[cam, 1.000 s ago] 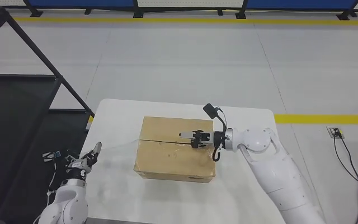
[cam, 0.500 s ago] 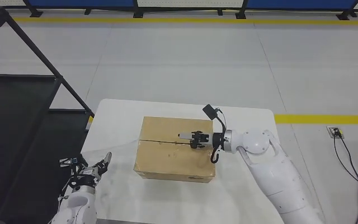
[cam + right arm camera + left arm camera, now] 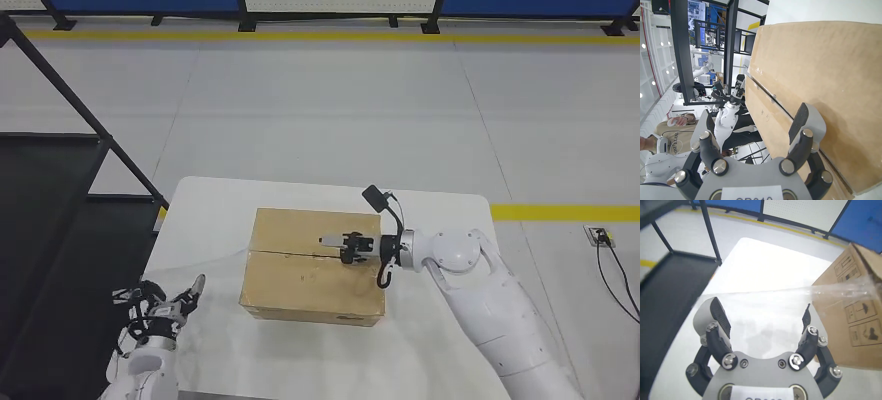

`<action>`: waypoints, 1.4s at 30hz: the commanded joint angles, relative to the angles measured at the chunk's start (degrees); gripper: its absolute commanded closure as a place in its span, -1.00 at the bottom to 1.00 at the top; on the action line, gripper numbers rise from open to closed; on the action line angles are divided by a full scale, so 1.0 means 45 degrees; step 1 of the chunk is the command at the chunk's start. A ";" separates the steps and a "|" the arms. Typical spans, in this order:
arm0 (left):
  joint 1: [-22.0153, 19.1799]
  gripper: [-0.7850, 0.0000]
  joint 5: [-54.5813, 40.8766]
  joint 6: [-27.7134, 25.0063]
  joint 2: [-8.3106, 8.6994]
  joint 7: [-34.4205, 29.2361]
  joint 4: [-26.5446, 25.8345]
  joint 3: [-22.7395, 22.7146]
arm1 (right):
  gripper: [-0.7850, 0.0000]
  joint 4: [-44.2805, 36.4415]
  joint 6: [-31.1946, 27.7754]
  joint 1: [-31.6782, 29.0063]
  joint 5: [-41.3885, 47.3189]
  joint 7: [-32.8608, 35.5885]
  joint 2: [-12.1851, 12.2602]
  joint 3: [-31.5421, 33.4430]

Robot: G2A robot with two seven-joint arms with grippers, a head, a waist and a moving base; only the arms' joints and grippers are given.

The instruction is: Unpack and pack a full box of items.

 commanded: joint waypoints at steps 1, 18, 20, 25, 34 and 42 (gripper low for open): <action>0.0011 -1.00 -0.2658 -0.1084 0.0038 -0.1003 0.0137 -0.0754 | -1.00 0.0042 -0.0012 0.0027 0.0017 0.0015 0.0015 -0.0002; -0.0760 -1.00 -0.8989 -0.2217 0.0120 -0.5975 0.1297 -0.1245 | -1.00 0.0463 -0.0058 0.0419 0.0213 -0.0055 -0.0035 -0.0513; -0.1100 -1.00 -0.9608 -0.1832 0.0108 -0.6337 0.1674 -0.1095 | -1.00 0.0469 -0.0049 0.0434 0.0205 -0.0052 -0.0034 -0.0558; -0.1930 -1.00 -1.1611 -0.1025 0.0012 -0.6624 0.2726 -0.0757 | -1.00 0.0410 -0.0051 0.0392 0.0190 -0.0085 0.0010 -0.0522; -0.3503 -1.00 -1.4176 -0.0307 -0.0175 -0.6148 0.4430 -0.0252 | -1.00 0.0186 0.0054 0.0319 0.0129 -0.0085 0.0065 -0.0574; -0.4376 -1.00 -1.5703 -0.0789 -0.0226 -0.5274 0.5446 -0.0596 | -1.00 0.0061 0.0111 0.0231 0.0090 -0.0085 0.0130 -0.0555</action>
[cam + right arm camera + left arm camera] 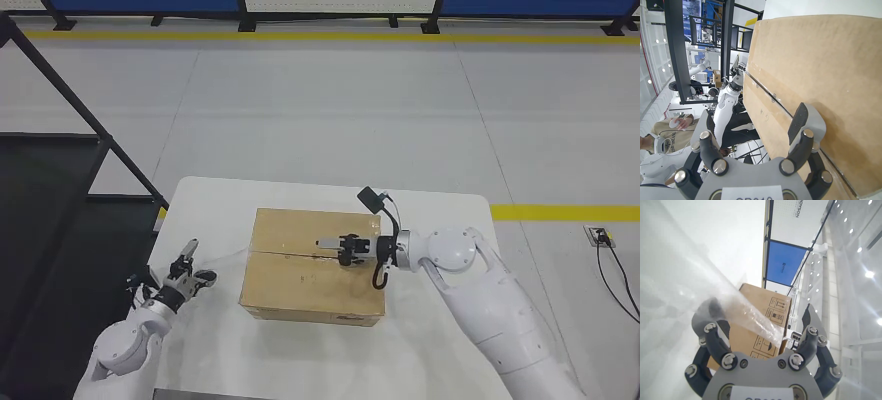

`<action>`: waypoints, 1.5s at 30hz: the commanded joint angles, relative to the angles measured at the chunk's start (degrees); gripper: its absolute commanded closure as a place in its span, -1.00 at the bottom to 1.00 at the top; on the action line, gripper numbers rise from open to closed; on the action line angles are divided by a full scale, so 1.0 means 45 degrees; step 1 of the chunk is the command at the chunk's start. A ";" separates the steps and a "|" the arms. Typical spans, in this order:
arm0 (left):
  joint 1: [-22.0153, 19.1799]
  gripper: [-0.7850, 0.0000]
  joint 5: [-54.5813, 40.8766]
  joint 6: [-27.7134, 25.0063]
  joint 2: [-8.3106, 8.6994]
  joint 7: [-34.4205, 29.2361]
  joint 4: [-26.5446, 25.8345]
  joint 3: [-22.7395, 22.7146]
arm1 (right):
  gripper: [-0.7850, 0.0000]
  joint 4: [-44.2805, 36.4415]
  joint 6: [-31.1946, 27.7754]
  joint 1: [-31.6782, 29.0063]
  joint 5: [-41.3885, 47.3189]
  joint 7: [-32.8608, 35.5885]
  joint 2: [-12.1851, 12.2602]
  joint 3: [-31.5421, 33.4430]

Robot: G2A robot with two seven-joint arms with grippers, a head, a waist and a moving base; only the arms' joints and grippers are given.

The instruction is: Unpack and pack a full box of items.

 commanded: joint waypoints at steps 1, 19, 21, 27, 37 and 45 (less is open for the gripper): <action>0.0006 -1.00 -0.0233 -0.0338 0.0011 0.0352 -0.0026 -0.0217 | -1.00 -0.0061 0.0007 -0.0042 -0.0024 -0.0008 0.0024 0.0020; 0.1295 -1.00 0.0706 -0.2176 0.0064 0.2810 -0.3594 -0.0917 | -1.00 -0.0579 -0.0023 -0.0438 -0.0007 -0.0044 0.0231 0.0292; 0.1411 -1.00 0.0818 -0.2289 0.0066 0.2838 -0.4071 -0.0905 | -1.00 -0.0662 -0.0045 -0.0540 0.0007 -0.0102 0.0266 0.0373; 0.1976 -1.00 0.1522 -0.2797 0.0068 0.3141 -0.5705 -0.0888 | -1.00 -0.0914 -0.0150 -0.0883 0.0064 -0.0198 0.0399 0.0704; 0.2503 -1.00 0.2929 -0.2663 0.0023 0.3840 -0.7986 -0.0364 | -1.00 -0.1360 -0.0322 -0.1604 0.0212 -0.0174 0.0669 0.1393; 0.1998 -1.00 0.3914 -0.2186 -0.0016 0.3858 -0.8587 0.0563 | -1.00 -0.1951 -0.0524 -0.2333 0.0335 -0.0233 0.0898 0.2007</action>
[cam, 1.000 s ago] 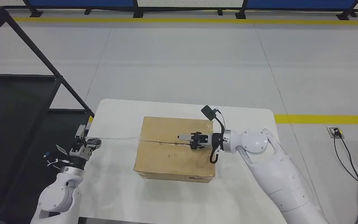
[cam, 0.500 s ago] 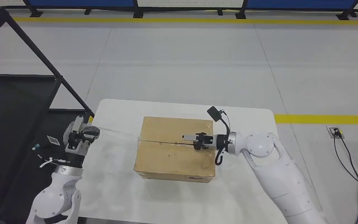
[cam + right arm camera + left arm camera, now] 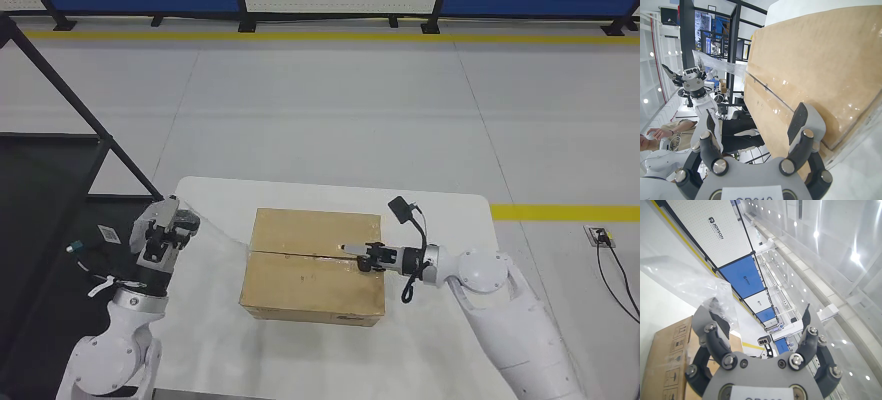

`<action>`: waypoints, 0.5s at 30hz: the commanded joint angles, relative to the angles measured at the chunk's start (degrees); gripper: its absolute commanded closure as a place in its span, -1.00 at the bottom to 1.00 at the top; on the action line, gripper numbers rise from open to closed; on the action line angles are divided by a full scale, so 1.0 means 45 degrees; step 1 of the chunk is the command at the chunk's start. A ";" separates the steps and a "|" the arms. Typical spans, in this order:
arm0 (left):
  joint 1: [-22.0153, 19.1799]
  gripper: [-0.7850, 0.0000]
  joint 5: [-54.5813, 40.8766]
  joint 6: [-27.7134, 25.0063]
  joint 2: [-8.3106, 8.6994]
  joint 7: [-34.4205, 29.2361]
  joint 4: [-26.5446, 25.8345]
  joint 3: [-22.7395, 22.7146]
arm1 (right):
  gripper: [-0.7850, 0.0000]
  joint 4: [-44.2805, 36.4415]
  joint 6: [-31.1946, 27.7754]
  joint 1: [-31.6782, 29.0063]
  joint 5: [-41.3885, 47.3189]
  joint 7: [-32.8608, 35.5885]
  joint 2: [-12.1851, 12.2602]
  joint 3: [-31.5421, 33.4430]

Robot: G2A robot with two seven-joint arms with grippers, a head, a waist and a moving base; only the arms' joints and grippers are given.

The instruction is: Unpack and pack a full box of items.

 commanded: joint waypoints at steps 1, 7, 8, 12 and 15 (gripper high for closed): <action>-0.0114 -1.00 0.0232 0.0096 -0.0010 -0.0011 -0.0123 0.0232 | -1.00 -0.0140 -0.0053 -0.0163 0.0040 -0.0007 0.0051 0.0144; -0.0458 -1.00 0.1187 0.0400 -0.0058 0.0069 -0.0503 0.1094 | -1.00 -0.0652 -0.0190 -0.0706 0.0148 -0.0076 0.0224 0.0629; -0.0499 -1.00 0.1408 0.0453 -0.0066 0.0093 -0.0574 0.1248 | -1.00 -0.0732 -0.0223 -0.0791 0.0172 -0.0108 0.0251 0.0711; -0.0671 -1.00 0.2422 0.0715 -0.0105 0.0111 -0.0760 0.1998 | -1.00 -0.1058 -0.0506 -0.1174 0.0402 -0.0367 0.0351 0.1100; -0.0900 -1.00 0.3158 0.0997 -0.0141 0.0071 -0.0742 0.2602 | -1.00 -0.1261 -0.0824 -0.1510 0.0639 -0.0539 0.0432 0.1447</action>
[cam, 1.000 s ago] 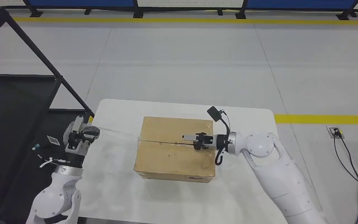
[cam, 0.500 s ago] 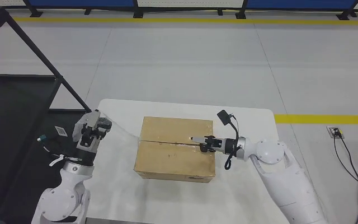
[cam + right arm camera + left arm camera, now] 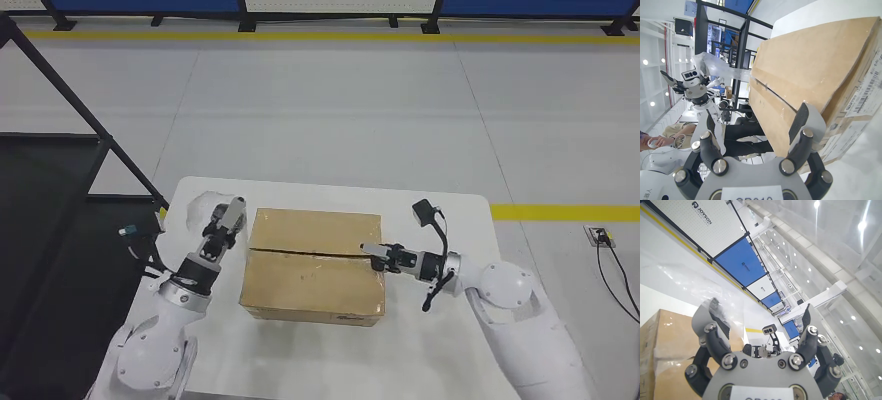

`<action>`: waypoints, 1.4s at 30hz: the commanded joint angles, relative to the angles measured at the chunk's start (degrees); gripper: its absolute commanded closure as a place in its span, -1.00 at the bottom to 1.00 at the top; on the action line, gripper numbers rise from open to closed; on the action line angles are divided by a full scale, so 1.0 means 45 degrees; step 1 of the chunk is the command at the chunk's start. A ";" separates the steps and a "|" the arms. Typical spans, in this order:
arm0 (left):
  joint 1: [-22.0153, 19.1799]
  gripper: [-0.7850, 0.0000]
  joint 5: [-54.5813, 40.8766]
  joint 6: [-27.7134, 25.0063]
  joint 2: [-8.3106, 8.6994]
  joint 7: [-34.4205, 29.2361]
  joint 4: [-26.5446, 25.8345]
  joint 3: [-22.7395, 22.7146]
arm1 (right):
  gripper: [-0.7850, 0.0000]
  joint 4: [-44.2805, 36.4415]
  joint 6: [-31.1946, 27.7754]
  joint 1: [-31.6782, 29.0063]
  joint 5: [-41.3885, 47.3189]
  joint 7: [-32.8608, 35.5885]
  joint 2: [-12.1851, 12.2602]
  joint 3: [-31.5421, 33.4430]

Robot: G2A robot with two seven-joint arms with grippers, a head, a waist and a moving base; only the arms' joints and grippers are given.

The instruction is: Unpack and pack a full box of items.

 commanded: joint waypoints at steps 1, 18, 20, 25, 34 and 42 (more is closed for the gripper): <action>-0.0146 -1.00 0.0564 0.0155 -0.0031 0.0075 0.0050 0.0442 | -1.00 -0.0118 -0.0175 -0.0213 0.0154 -0.0113 0.0052 0.0233; -0.1933 -1.00 0.3061 0.1238 -0.0412 -0.0097 0.1581 0.3446 | -1.00 -0.0532 -0.0982 -0.1915 0.1089 -0.0174 0.0520 0.1949; -0.2120 -1.00 0.3366 0.1324 -0.0469 -0.0122 0.1743 0.3798 | -1.00 -0.0470 -0.1055 -0.2010 0.1194 -0.0140 0.0558 0.2045; -0.2530 -1.00 0.4031 0.1556 -0.0625 -0.0105 0.2207 0.4613 | -1.00 -0.0227 -0.1263 -0.2136 0.1425 -0.0080 0.0643 0.2235; -0.3123 -1.00 0.4686 0.1794 -0.0924 -0.0037 0.2902 0.5728 | -1.00 0.0249 -0.1591 -0.2216 0.1802 0.0058 0.0775 0.2420; -0.3520 -1.00 0.5026 0.1898 -0.1211 0.0082 0.3314 0.6559 | -1.00 0.0655 -0.1822 -0.2179 0.2093 0.0140 0.0874 0.2487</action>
